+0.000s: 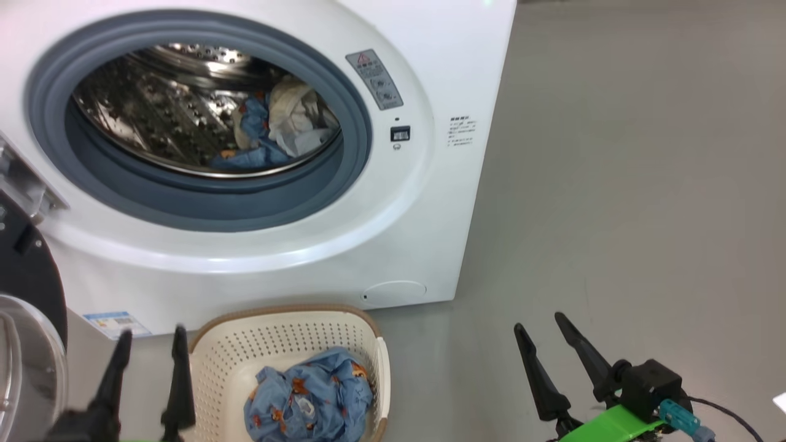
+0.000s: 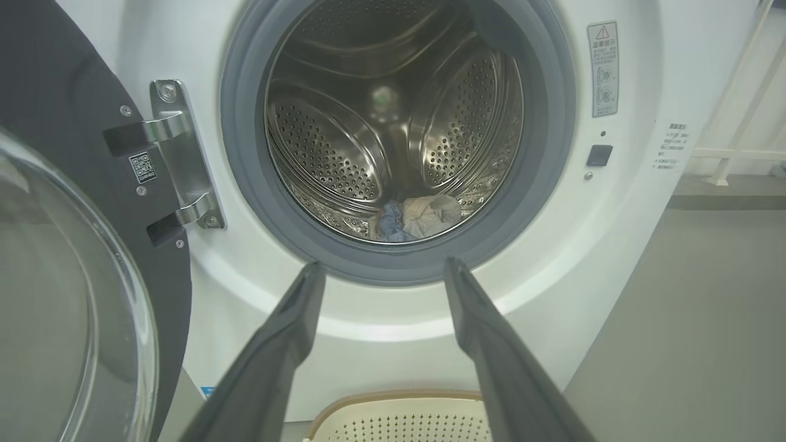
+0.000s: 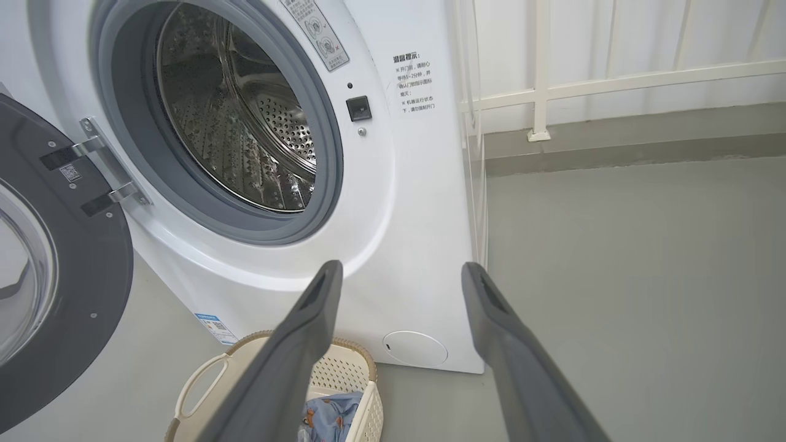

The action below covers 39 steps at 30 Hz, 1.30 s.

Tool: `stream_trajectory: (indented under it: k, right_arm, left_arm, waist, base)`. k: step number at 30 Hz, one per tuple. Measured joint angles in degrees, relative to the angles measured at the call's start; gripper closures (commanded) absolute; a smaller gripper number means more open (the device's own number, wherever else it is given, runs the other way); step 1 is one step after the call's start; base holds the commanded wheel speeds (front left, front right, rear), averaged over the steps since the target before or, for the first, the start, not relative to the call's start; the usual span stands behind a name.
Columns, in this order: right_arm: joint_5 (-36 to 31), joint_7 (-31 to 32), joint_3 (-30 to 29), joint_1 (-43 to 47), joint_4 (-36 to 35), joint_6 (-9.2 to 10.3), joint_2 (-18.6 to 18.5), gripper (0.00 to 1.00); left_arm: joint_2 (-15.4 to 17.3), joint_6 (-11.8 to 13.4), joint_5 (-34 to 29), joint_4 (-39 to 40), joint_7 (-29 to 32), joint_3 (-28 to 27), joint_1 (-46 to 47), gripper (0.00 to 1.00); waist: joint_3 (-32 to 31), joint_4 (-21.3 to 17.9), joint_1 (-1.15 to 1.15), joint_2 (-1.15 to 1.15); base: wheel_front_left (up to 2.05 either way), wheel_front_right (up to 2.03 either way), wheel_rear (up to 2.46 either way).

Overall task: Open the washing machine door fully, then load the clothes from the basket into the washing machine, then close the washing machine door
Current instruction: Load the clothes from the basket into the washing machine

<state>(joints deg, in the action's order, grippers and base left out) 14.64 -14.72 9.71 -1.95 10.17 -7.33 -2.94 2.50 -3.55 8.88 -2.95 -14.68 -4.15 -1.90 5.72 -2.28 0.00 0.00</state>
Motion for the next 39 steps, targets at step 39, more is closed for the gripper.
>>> stream_trajectory:
  k: [39]
  right_arm:
    - [-1.8, 0.0, -2.7, 2.2, -2.6, 0.0, 0.1, 0.0]
  left_arm:
    - [0.1, 4.2, 3.1, 1.5, 0.0, 3.3, -8.0, 0.0]
  waist:
    - [3.5, -0.6, 0.0, 0.0]
  base:
    - [0.0, 0.0, 0.0]
